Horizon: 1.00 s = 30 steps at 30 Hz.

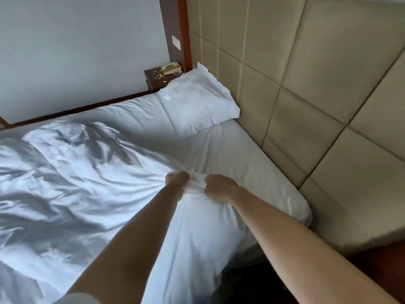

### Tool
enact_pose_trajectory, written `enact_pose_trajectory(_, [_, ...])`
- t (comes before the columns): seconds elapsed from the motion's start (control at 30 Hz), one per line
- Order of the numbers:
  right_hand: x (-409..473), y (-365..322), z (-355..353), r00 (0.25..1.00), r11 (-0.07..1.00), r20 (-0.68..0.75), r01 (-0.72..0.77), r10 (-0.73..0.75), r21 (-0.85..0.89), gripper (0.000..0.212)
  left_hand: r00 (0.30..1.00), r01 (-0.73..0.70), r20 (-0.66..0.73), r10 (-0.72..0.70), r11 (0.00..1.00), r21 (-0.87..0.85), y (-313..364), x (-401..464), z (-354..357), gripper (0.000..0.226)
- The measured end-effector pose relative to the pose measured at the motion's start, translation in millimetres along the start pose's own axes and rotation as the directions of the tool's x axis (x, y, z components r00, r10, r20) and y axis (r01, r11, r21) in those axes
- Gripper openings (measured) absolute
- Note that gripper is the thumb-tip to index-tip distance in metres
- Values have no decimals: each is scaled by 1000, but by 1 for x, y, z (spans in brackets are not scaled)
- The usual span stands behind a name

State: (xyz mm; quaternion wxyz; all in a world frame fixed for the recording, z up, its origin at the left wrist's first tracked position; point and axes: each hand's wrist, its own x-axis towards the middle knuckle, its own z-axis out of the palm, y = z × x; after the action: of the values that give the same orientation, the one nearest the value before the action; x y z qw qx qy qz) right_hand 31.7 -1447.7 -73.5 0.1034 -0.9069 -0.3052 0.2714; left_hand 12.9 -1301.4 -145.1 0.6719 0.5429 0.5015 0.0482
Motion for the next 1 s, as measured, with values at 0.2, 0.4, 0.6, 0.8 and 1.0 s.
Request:
enact_pose_trajectory(0.2, [-8,92,-83,955,989,-264,-110,133,101,42,976,-166,127,177,982,-92,71,-7,124,58])
enact_pose_trajectory(0.4, [-27,178,-170,792,932,-499,-245,350,265,33,896,-306,320,307,950,-55,146,-48,268,55])
enact_pose_trajectory(0.6, [12,220,-154,829,848,-310,-318,466,424,36,910,-240,360,204,969,58,128,-28,298,63])
enact_pose_trajectory(0.8, [33,236,-96,836,645,350,-549,422,532,70,920,-107,393,-12,954,280,33,30,281,44])
enact_pose_trajectory(1.0, [39,265,-76,618,612,557,-757,554,231,61,879,-15,444,-171,923,385,-11,49,301,51])
